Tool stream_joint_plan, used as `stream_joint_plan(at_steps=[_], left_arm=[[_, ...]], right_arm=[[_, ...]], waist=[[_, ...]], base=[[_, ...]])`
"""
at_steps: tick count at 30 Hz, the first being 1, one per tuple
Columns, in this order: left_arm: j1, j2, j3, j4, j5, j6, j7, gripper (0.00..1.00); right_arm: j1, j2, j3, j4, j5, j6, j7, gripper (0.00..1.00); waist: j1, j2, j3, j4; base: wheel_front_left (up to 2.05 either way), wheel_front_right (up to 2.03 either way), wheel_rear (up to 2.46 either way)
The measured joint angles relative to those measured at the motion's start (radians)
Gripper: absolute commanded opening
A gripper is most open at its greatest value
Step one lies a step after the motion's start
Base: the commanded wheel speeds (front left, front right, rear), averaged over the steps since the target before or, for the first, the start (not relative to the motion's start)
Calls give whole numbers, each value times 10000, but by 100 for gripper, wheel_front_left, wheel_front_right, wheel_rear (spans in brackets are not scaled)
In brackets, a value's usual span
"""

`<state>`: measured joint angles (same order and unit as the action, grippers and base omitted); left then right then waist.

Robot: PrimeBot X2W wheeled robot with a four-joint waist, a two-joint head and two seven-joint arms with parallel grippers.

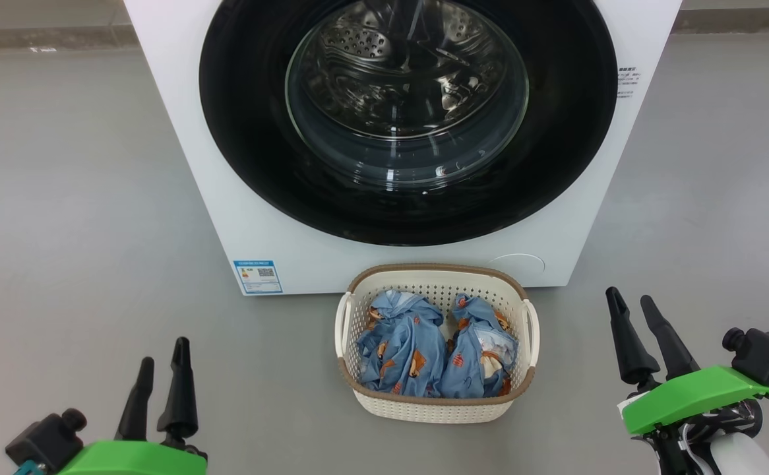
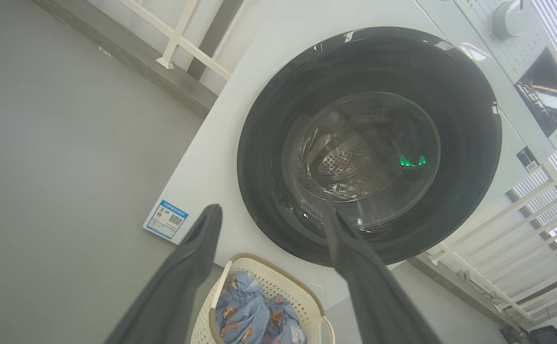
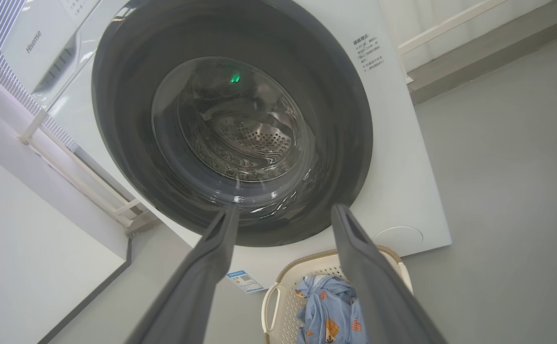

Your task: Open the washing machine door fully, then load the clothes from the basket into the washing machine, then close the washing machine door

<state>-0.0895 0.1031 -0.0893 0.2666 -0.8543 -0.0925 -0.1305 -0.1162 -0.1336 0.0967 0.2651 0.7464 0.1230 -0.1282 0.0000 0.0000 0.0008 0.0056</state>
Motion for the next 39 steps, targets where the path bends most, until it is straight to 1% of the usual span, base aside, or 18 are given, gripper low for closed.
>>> stream_joint_plan(at_steps=[5, 11, 18, 25, 39], left_arm=[[-107, 63, -46, 56, 711, 228, -123, 100], [-116, 61, -81, 132, 1227, 299, -276, 100], [-144, 61, -165, 173, 1891, 305, -474, 100], [-153, 81, -276, 173, 2629, 303, -683, 100], [-358, 127, -360, 167, 3998, 320, -1089, 100]], right_arm=[[-82, -2, 38, 211, -725, 0, -144, 100], [-205, -4, 134, 320, -1348, 0, -244, 100], [-224, -29, 274, 410, -2027, 0, -449, 100], [-446, -221, 410, 522, -2671, 2, -677, 100], [-691, -374, 759, 529, -4038, 2, -1085, 100]], waist=[[0, 0, -18, 3], [0, 0, -28, 3], [0, 0, -36, 10], [0, 0, -47, 10], [0, 0, -50, 22]], base=[[0, 0, 0], [0, 0, 0], [0, 0, 0], [0, 0, 0], [0, 0, 0]])
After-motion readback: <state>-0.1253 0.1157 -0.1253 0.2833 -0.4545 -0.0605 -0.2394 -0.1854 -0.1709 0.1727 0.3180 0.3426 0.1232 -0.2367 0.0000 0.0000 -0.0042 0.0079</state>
